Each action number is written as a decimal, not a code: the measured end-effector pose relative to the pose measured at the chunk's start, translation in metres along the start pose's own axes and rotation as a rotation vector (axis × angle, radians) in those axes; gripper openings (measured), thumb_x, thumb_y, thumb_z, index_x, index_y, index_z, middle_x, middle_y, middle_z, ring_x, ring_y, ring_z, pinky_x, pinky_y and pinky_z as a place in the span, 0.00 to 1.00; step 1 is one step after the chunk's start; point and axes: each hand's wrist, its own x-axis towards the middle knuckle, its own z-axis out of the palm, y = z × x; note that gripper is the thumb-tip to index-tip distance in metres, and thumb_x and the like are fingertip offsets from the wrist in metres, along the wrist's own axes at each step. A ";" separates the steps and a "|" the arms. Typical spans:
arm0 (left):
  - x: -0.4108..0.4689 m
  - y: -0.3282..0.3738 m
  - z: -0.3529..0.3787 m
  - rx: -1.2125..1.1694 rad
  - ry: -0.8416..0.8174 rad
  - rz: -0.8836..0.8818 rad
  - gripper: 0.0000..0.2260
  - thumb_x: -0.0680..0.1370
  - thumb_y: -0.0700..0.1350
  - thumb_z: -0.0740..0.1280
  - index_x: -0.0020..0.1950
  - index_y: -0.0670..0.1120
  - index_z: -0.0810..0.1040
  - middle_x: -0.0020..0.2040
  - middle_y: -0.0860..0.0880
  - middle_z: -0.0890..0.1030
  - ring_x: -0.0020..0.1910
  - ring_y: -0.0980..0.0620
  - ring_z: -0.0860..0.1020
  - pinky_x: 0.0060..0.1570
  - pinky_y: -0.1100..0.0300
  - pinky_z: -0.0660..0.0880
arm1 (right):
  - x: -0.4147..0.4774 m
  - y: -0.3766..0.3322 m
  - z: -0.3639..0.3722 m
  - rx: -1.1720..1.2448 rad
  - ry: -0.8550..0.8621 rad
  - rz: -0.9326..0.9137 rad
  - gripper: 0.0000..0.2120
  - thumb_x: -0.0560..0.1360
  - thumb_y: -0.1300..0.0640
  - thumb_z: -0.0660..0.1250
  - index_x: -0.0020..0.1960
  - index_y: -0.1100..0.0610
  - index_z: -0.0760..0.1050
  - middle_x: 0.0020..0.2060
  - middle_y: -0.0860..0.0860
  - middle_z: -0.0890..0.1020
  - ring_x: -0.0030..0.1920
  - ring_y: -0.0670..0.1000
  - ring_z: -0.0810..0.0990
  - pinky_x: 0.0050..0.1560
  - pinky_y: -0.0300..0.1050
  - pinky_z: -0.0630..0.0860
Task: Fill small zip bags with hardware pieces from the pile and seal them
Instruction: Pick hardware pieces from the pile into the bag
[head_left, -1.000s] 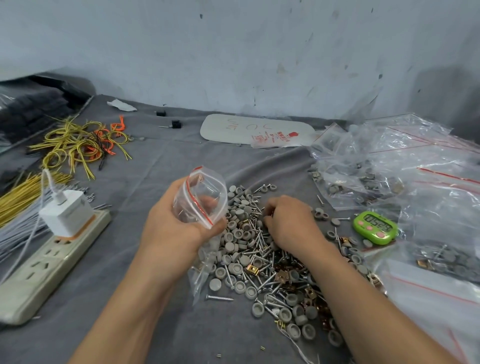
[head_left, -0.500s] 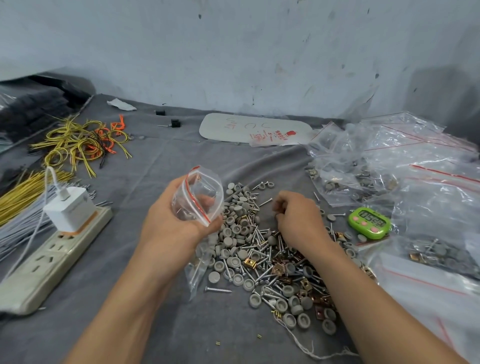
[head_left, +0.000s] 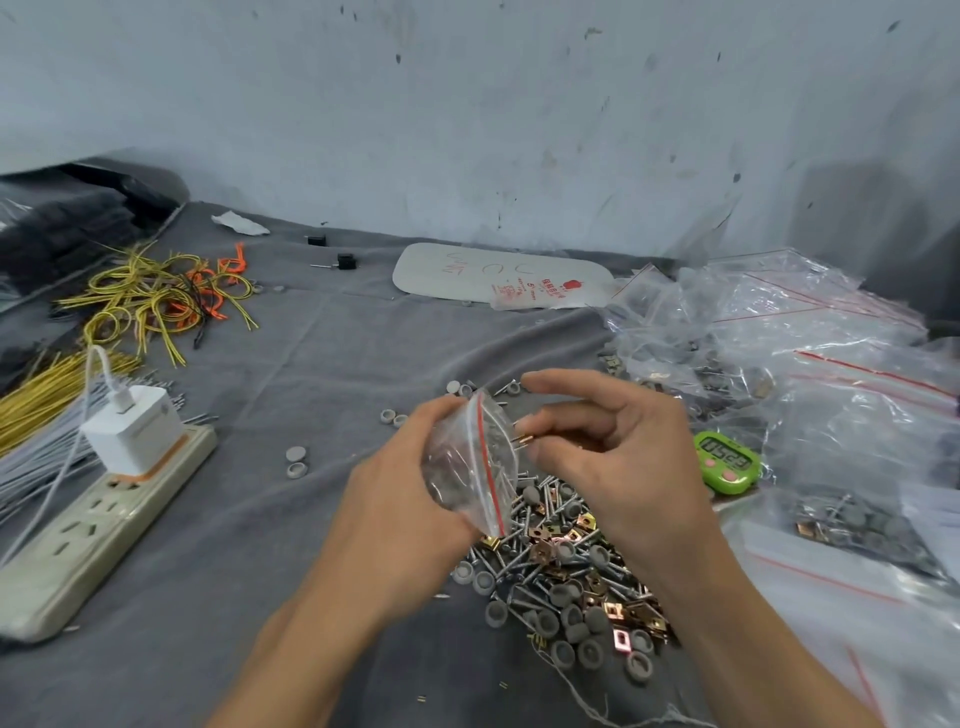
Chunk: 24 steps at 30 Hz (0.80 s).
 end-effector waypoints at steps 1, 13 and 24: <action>0.000 0.001 0.002 0.003 -0.005 0.005 0.36 0.64 0.49 0.79 0.67 0.69 0.70 0.49 0.64 0.83 0.46 0.69 0.79 0.38 0.76 0.71 | -0.001 -0.002 0.001 -0.016 0.001 -0.020 0.26 0.67 0.74 0.76 0.53 0.46 0.85 0.39 0.48 0.88 0.40 0.47 0.87 0.40 0.37 0.81; 0.005 0.003 -0.004 -0.299 0.001 -0.041 0.30 0.61 0.46 0.79 0.61 0.64 0.79 0.50 0.57 0.86 0.47 0.59 0.85 0.45 0.62 0.81 | 0.009 0.003 -0.029 -0.130 0.169 0.035 0.16 0.70 0.68 0.77 0.46 0.47 0.86 0.39 0.43 0.88 0.42 0.44 0.87 0.47 0.40 0.84; 0.011 -0.001 -0.017 -0.477 0.050 -0.113 0.32 0.69 0.27 0.75 0.58 0.63 0.81 0.43 0.58 0.84 0.42 0.63 0.82 0.37 0.72 0.76 | 0.010 0.035 -0.056 -0.578 0.161 0.199 0.11 0.74 0.60 0.77 0.44 0.42 0.86 0.35 0.36 0.85 0.38 0.34 0.83 0.43 0.32 0.79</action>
